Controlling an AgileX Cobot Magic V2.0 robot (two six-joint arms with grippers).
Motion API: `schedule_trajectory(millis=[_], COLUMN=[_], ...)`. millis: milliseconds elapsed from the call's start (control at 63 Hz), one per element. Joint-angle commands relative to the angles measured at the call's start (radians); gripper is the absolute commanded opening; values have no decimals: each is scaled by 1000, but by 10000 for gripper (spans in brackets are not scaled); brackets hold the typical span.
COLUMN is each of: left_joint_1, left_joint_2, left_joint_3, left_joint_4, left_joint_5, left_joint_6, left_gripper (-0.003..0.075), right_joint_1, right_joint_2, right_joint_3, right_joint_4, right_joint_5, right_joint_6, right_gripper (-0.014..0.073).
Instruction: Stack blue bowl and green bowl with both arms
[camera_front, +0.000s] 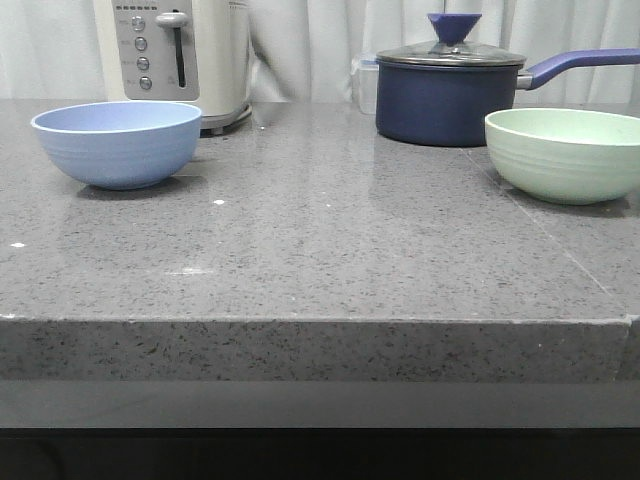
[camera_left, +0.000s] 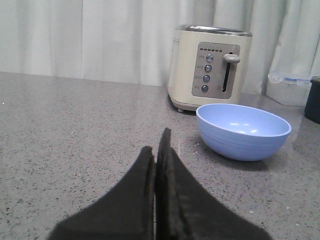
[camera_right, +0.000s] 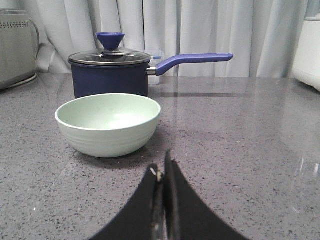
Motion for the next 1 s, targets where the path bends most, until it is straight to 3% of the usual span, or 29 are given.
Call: schedule_trajectory(millis=[0, 619, 761, 983], left_joint_1=[-2, -2, -2, -2], left_joint_2=[-16, -16, -16, -12], left_joint_3=[3, 3, -1, -177], left_joint_4=[-5, -5, -5, -5], left_joint_5=[-76, -76, -127, -84], left_joint_6=[-6, -6, -6, -6], left_gripper=[-20, -20, -20, -20], right_joint_1=[0, 0, 0, 0], right_joint_2=[-20, -20, -20, -16], right_joint_3=[-16, -16, -20, -189], right_joint_4=[-9, -9, -9, -9], right_joint_5=[-86, -86, -75, 113], right_joint_6=[-2, -2, -2, -2], right_gripper=[-63, -63, -63, -63])
